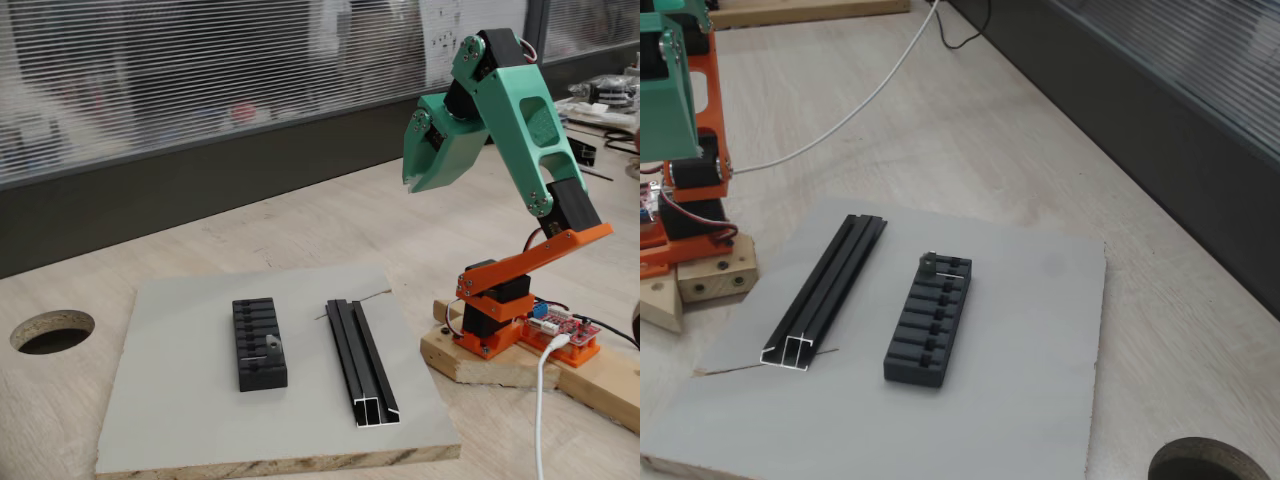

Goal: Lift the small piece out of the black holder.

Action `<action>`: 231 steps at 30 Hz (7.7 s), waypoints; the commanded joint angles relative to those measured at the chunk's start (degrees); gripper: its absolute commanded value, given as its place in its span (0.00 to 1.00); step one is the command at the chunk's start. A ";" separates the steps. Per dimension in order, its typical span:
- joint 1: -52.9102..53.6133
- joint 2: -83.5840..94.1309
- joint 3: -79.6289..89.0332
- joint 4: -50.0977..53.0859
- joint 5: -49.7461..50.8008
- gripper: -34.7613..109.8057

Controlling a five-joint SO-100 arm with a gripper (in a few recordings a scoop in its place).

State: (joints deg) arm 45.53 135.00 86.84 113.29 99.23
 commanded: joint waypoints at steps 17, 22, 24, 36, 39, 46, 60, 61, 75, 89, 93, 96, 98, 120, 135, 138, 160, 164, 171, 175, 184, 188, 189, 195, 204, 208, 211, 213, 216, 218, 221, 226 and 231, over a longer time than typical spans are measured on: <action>-0.09 4.31 -0.09 0.70 0.09 0.27; -0.09 4.31 -0.09 0.70 0.09 0.27; -0.09 4.31 -0.09 0.70 0.09 0.27; -0.09 4.31 -0.09 0.70 0.09 0.27; -0.09 4.31 -0.09 0.70 0.09 0.27; 0.35 4.31 -0.09 0.70 0.09 0.27; 0.44 4.31 -0.09 0.18 0.00 0.27; 0.44 4.22 -0.09 0.09 0.35 0.27; -2.20 0.18 0.00 0.09 4.04 0.27; -29.62 -1.41 0.00 0.09 52.29 0.28; -35.60 -6.77 -0.09 0.00 59.85 0.28; -40.78 -11.34 -0.09 0.00 66.09 0.28; -45.18 -13.89 -0.09 -0.09 70.05 0.28; -61.26 -36.04 -0.88 -16.26 84.29 0.28; -60.64 -36.04 -0.18 -19.86 84.90 0.30; -61.26 -36.74 -0.09 -23.73 84.29 0.37; -67.06 -44.91 0.97 -26.19 84.99 0.46; -67.41 -47.46 0.35 -26.37 84.99 0.46; -66.71 -47.55 1.05 -30.23 84.99 0.46; -66.62 -47.72 1.14 -30.76 84.99 0.46; -66.53 -51.94 1.14 -30.85 84.99 0.46; -66.45 -51.94 1.05 -30.85 84.99 0.46; -66.36 -51.94 1.05 -30.85 84.99 0.46; -66.45 -55.46 1.05 -30.94 84.90 0.46; -66.45 -57.04 0.35 -31.03 84.46 0.46; -65.48 -56.95 0.35 -31.03 84.55 0.46; -62.93 -56.43 0.26 -33.05 84.81 0.46; -62.75 -56.16 0.79 -35.95 84.81 0.46; -63.02 -56.16 1.14 -36.30 84.37 0.46; -63.37 -56.16 1.14 -36.30 84.37 0.46; -63.46 -56.16 1.14 -36.30 84.29 0.46; -63.28 -55.99 1.05 -36.39 84.29 0.46; -63.46 -55.81 0.26 -36.39 84.29 0.46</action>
State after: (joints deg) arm -17.31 77.17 86.92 76.82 183.34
